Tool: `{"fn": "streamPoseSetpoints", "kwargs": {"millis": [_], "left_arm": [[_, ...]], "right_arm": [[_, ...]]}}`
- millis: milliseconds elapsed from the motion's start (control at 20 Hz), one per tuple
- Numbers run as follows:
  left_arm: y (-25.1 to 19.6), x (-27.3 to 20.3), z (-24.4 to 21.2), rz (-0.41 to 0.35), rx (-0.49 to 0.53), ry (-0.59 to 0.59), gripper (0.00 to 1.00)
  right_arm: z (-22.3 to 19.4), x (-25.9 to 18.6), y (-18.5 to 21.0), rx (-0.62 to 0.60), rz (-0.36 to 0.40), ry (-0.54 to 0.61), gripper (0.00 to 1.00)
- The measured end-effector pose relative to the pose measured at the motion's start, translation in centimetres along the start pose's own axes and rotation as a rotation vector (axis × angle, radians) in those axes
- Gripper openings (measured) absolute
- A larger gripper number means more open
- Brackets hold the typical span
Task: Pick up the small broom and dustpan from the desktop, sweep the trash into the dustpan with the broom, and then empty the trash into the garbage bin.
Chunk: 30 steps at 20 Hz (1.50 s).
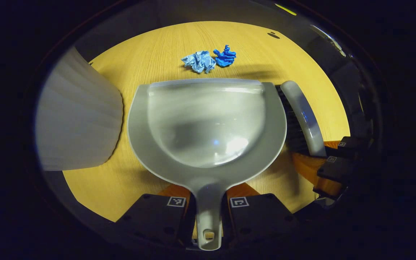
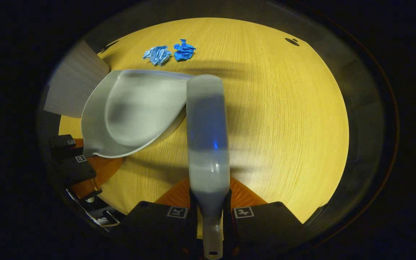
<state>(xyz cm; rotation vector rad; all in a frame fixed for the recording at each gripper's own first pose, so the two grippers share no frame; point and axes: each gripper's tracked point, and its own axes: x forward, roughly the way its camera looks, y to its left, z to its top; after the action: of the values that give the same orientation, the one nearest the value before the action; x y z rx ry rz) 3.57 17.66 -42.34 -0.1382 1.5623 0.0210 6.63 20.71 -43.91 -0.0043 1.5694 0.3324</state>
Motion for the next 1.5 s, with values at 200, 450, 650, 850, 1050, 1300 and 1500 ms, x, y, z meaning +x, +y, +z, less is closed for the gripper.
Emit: {"fn": "streamPoseSetpoints", "kwargs": {"millis": [200, 450, 650, 850, 1050, 1300, 1500], "left_arm": [[0.7, -0.3, -1.8, -0.017, 0.074, 0.011, 0.28], [1.8, -1.4, -3.2, -0.025, 0.089, 0.010, 0.28], [3.5, -1.6, -3.5, 0.029, 0.118, 0.006, 0.28], [4.6, -0.9, -5.6, 0.043, 0.105, 0.032, 0.28], [4.6, -0.3, -6.3, 0.029, 0.116, 0.033, 0.28], [4.6, -0.7, -6.6, 0.021, 0.125, 0.033, 0.28], [4.7, -0.6, -6.8, 0.012, 0.172, 0.028, 0.29]], "right_arm": [[0.3, -1.6, -3.1, 0.000, -0.037, 0.014, 0.31], [10.8, -6.1, -5.3, -0.087, -0.113, -0.159, 0.31], [20.8, -6.8, -5.6, -0.258, -0.230, -0.268, 0.31], [25.4, -2.4, -4.3, -0.506, -0.316, -0.198, 0.31], [24.8, 1.2, -3.8, -0.688, -0.413, -0.068, 0.31], [21.3, 1.3, 0.6, -1.027, -0.347, -0.007, 0.31], [12.9, 0.4, 6.7, -1.026, 0.026, 0.203, 0.31]]}}
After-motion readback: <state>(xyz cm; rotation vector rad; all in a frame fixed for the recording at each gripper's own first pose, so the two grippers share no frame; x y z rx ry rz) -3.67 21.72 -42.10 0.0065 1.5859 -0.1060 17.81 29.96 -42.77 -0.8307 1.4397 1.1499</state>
